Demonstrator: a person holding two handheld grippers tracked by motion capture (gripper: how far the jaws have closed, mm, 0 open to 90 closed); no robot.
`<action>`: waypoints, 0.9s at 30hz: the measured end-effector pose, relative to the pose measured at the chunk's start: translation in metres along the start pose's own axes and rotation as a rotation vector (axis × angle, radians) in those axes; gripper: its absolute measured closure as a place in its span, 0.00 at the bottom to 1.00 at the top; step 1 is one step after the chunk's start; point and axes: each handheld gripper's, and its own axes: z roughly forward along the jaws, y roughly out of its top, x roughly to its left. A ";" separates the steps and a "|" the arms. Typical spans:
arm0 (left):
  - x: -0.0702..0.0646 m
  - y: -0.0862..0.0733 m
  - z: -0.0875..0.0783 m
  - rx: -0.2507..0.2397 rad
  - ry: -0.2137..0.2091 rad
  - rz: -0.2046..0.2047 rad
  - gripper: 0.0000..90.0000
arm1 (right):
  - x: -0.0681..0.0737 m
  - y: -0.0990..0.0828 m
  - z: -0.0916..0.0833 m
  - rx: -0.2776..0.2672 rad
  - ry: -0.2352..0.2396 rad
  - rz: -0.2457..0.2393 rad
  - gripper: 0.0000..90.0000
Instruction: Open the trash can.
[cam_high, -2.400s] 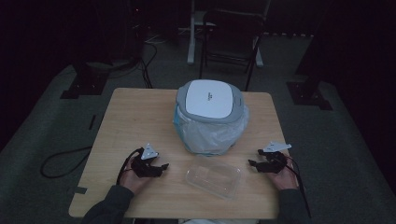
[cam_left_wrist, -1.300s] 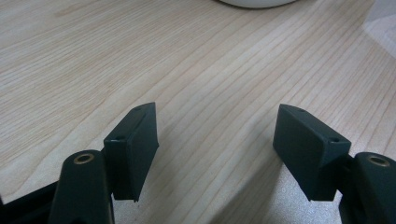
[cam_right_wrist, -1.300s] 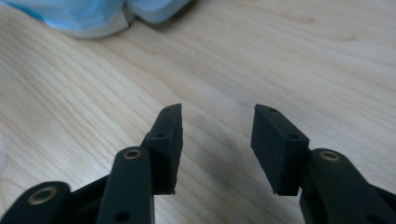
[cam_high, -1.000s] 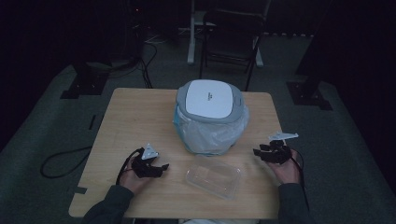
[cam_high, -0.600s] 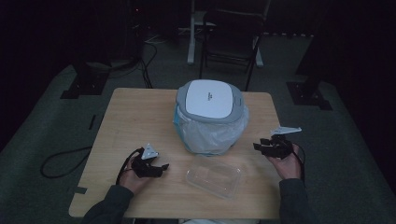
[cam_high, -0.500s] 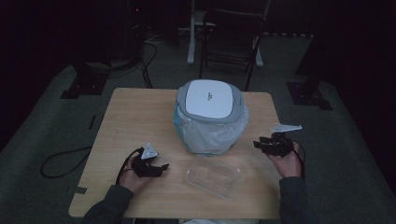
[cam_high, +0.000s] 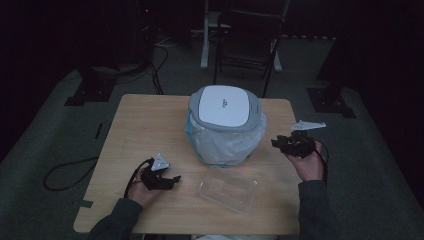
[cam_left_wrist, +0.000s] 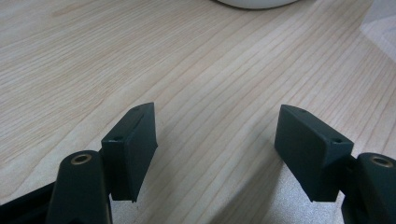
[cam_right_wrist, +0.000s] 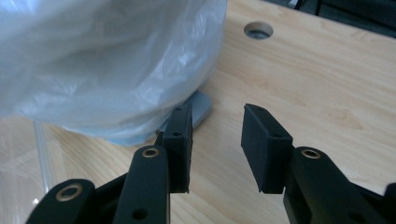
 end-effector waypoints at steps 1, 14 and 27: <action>0.000 0.000 0.000 0.000 0.000 0.000 0.34 | 0.000 0.003 -0.002 -0.008 0.002 0.000 0.69; 0.000 0.000 0.000 0.003 0.002 0.005 0.34 | 0.004 0.029 -0.014 -0.056 -0.015 -0.008 0.59; 0.000 0.000 0.000 0.001 0.003 0.003 0.34 | 0.021 0.059 -0.021 -0.113 0.001 -0.072 1.00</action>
